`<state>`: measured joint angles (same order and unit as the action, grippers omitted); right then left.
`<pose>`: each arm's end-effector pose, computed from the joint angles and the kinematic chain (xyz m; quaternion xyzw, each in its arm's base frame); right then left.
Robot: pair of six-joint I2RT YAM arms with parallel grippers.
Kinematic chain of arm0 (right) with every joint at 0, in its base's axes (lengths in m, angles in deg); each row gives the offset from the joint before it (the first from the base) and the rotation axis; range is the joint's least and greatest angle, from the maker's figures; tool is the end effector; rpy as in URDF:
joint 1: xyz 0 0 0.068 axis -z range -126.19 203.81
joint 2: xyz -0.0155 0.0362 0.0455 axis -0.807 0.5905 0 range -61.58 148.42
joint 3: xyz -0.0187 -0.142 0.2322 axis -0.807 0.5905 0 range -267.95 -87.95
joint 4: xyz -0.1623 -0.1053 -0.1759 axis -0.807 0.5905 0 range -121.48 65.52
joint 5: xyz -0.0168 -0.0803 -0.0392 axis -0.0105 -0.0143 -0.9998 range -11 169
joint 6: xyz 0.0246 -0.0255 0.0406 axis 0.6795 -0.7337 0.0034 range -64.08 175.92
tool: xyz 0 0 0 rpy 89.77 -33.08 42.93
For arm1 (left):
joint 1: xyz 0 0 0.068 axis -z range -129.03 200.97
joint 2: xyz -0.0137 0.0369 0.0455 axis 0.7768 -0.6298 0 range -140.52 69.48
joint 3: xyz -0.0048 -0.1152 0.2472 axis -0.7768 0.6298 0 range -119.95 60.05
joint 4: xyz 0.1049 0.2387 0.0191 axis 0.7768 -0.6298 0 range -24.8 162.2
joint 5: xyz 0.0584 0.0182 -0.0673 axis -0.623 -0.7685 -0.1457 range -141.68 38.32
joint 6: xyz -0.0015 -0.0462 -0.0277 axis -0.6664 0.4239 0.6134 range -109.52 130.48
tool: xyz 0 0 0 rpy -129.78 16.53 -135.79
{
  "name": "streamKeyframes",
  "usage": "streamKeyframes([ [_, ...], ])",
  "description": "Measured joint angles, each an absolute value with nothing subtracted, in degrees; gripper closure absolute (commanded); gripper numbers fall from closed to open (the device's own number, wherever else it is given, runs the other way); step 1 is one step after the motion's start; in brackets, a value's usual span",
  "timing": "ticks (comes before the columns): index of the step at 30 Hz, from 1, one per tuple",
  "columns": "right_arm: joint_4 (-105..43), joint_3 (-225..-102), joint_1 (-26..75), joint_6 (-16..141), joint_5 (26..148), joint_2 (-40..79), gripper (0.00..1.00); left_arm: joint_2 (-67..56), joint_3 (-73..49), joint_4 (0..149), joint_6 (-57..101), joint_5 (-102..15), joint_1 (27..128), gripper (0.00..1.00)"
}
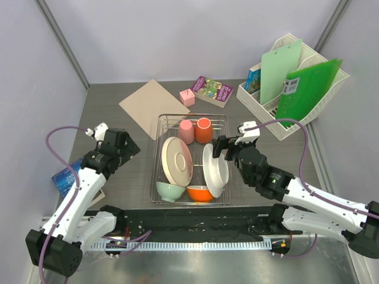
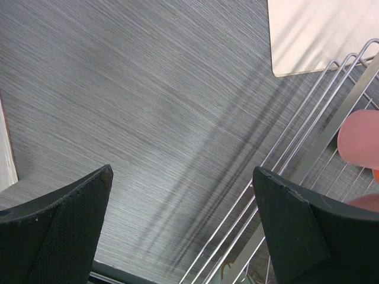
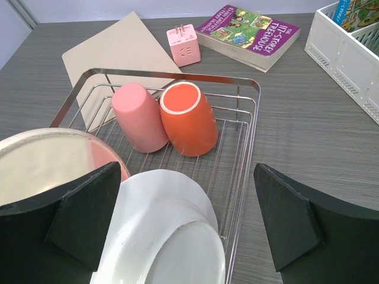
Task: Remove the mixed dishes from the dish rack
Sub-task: Pick up the plate from the dish rack.
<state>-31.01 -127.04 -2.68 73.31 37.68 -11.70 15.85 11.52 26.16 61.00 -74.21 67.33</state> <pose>0.1303 0.1544 0.3087 -0.0312 0.7566 0.1386 0.6383 0.1765 -0.0377 0.2809 -0.3337 0.8650 -0.0261 0.3738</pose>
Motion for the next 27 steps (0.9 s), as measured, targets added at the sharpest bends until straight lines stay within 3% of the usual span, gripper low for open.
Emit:
streamKeyframes([
  [8, -31.0, -127.0, -2.7, 73.3, 37.8, -11.3, 0.0, 16.0, 11.5, 26.0, 59.7, -75.3, 67.3, 0.0],
  [12, -31.0, -126.6, -2.7, 73.3, 37.8, -11.8, 0.0, 16.7, 11.5, 26.2, 57.2, -74.3, 67.3, 0.06],
  [17, -31.0, -126.4, -2.7, 73.4, 37.8, -12.8, 0.0, 20.3, 11.6, 29.7, 54.9, -68.3, 67.3, 0.16],
  [27, -31.0, -126.3, -2.7, 74.3, 37.9, -12.9, 0.0, 20.8, 12.9, 37.4, 56.6, -59.7, 70.9, 0.18],
])
